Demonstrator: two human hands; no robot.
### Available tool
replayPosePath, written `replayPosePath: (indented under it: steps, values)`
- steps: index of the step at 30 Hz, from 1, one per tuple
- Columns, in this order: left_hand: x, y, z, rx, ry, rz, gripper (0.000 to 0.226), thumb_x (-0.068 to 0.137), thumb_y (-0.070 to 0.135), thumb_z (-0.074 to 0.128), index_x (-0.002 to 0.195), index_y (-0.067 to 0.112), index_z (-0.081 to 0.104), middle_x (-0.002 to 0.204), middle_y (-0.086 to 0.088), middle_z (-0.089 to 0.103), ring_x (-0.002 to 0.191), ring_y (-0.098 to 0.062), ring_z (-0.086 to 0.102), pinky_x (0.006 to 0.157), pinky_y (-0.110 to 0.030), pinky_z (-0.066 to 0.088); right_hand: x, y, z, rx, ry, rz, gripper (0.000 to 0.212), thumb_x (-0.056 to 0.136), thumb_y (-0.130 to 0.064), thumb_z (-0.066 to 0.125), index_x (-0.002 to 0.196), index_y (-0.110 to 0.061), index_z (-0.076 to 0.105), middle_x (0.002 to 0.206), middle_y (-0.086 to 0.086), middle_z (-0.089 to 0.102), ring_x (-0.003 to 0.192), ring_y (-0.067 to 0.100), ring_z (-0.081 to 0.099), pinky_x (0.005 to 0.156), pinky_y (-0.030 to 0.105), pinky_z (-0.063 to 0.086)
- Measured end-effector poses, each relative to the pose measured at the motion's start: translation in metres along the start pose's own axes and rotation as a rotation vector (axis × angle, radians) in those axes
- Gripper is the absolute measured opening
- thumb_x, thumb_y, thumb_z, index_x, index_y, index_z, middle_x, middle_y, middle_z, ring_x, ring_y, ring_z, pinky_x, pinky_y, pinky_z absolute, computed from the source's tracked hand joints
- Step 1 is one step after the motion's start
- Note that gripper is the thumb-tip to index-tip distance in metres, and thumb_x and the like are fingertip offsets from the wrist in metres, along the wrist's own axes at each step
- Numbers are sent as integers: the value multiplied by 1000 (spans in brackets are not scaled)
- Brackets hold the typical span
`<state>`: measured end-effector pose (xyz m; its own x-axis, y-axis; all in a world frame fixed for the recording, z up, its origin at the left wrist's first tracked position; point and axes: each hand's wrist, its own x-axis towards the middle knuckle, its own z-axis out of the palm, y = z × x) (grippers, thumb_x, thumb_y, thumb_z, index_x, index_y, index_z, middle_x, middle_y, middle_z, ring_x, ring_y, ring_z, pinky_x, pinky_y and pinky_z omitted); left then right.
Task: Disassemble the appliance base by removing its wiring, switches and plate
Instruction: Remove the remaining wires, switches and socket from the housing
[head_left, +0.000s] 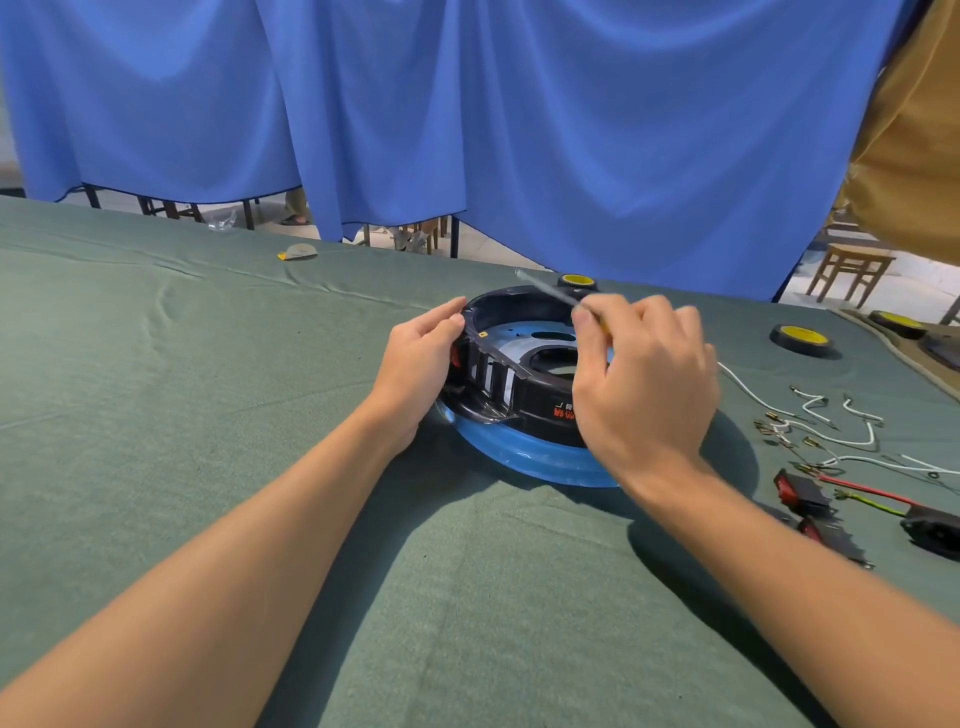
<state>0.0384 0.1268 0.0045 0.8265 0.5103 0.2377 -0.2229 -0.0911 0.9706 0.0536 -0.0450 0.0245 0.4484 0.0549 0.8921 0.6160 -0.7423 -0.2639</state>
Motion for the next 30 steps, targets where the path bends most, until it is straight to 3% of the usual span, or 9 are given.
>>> replayPosePath:
  steps: [2, 6, 8, 12, 15, 18, 23, 26, 30]
  values:
    - [-1, 0, 3, 26, -28, 46, 37, 99, 14, 40, 122, 28, 65, 110, 13, 68, 102, -2, 62, 89, -21, 49, -5, 2, 3, -18, 11, -5, 19, 97, -30, 55, 91, -21, 71, 77, 0, 56, 78, 27, 48, 65, 37, 34]
    - [-2, -2, 7, 120, 53, 111, 37, 96, 12, 39, 90, 30, 71, 86, 1, 63, 79, -15, 55, 77, -36, 48, 6, 7, 6, -135, 24, -67, 11, 90, -17, 64, 84, -19, 73, 75, 3, 58, 75, 28, 50, 61, 36, 31]
    - [-2, -2, 5, 179, 78, 157, 37, 95, 11, 41, 83, 32, 69, 88, -4, 61, 91, -21, 54, 83, -40, 46, 11, 15, 9, -216, -12, -71, 10, 88, -11, 65, 83, -18, 72, 75, 4, 60, 76, 29, 50, 61, 35, 29]
    - [-9, -2, 3, 367, 69, 208, 35, 96, 17, 45, 83, 44, 63, 104, -1, 53, 115, -17, 35, 95, -28, 29, 20, 30, 10, -315, -124, 4, 14, 93, -14, 57, 86, -17, 68, 83, 6, 59, 84, 29, 49, 66, 36, 30]
    - [-10, -1, 1, 371, 47, 231, 28, 98, 19, 47, 89, 38, 65, 126, 5, 44, 124, -9, 26, 104, -25, 19, 13, 27, 7, -283, -108, -21, 10, 91, -14, 61, 83, -17, 68, 74, 5, 57, 74, 29, 50, 58, 32, 33]
    - [-8, -1, 1, 330, -27, 217, 23, 99, 18, 45, 99, 28, 67, 147, 10, 40, 137, -10, 32, 111, -33, 24, 6, 25, 9, -198, -131, 24, 20, 97, -26, 53, 84, -18, 67, 73, 1, 52, 71, 25, 45, 53, 26, 26]
    - [-10, -2, 1, 341, -53, 237, 22, 100, 22, 47, 100, 31, 67, 148, 8, 42, 136, -11, 37, 115, -41, 26, 15, 35, 7, -160, -214, 95, 27, 101, -30, 45, 99, -18, 69, 86, 1, 47, 80, 22, 44, 60, 32, 34]
    - [-9, -3, -1, 347, -47, 262, 23, 99, 24, 48, 95, 39, 65, 145, 8, 45, 134, -10, 39, 115, -44, 26, 5, 32, -4, 0, -191, -55, 25, 99, -29, 47, 102, -15, 67, 87, 4, 48, 73, 28, 52, 53, 34, 42]
    - [-5, -5, -1, 313, -54, 269, 26, 99, 21, 51, 91, 41, 66, 143, 5, 48, 133, -11, 41, 114, -44, 28, -10, 33, -17, 218, -282, -318, 30, 97, -31, 51, 115, -14, 67, 79, 2, 54, 54, 27, 52, 46, 38, 49]
